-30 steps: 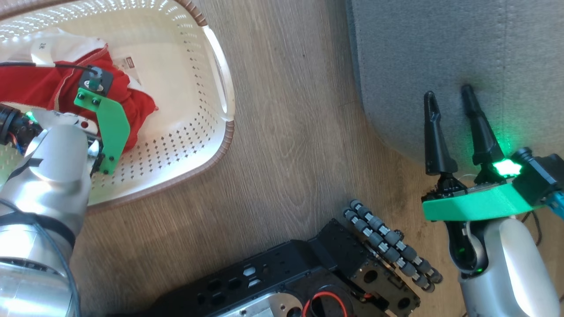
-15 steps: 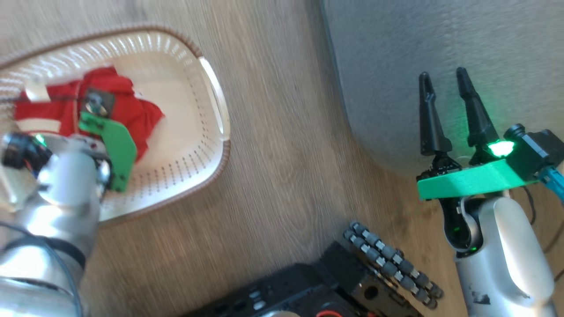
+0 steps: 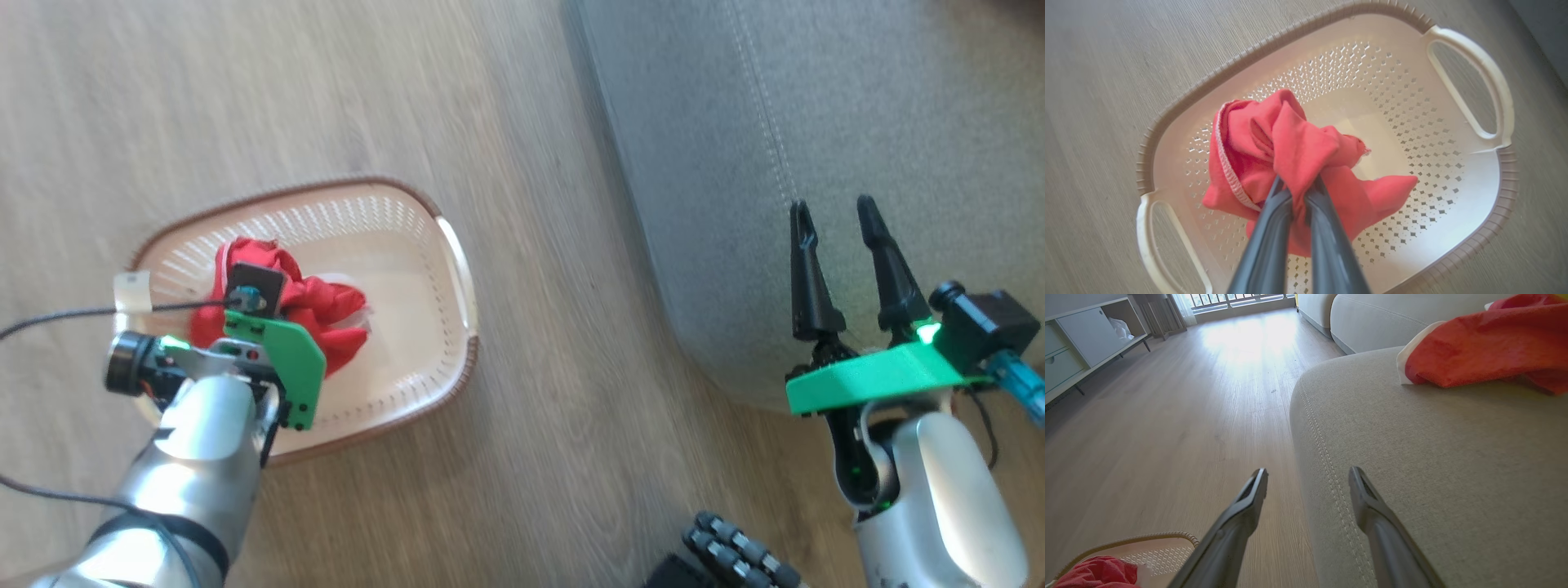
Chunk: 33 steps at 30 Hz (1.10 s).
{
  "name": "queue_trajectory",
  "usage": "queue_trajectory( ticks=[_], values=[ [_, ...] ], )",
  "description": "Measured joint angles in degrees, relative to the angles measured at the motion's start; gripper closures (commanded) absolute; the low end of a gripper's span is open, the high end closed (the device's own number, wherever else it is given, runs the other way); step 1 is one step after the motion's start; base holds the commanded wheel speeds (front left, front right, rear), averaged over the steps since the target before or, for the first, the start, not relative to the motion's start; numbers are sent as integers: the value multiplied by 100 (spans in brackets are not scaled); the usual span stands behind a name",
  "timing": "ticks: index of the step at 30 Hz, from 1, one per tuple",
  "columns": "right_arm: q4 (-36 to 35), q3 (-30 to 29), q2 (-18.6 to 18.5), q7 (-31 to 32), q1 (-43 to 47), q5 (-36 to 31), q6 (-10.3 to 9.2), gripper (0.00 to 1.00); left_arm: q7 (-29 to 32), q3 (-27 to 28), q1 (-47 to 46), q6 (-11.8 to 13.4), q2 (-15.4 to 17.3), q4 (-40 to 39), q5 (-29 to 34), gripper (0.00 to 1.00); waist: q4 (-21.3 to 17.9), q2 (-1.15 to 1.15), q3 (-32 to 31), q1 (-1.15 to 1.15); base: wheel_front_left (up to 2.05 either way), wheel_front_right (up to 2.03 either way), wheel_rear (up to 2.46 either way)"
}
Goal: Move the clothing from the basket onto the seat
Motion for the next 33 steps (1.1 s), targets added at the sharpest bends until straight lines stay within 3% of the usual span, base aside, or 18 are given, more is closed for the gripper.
queue_trajectory(
  ticks=[6,18,33],
  values=[
    [99,-63,-1,1,175,-70,0,0,-276,87,220,45,-120,-353,-41,100,301,0,-589,0,0,0,0],
    [146,-51,-138,1,394,-68,0,0,-278,724,1493,233,-133,-3534,200,100,896,0,-1513,0,0,0,0],
    [204,49,-189,1,641,-54,0,0,-285,1606,2204,-74,-348,-6390,711,100,1212,0,-2263,0,0,0,0]
  ],
)
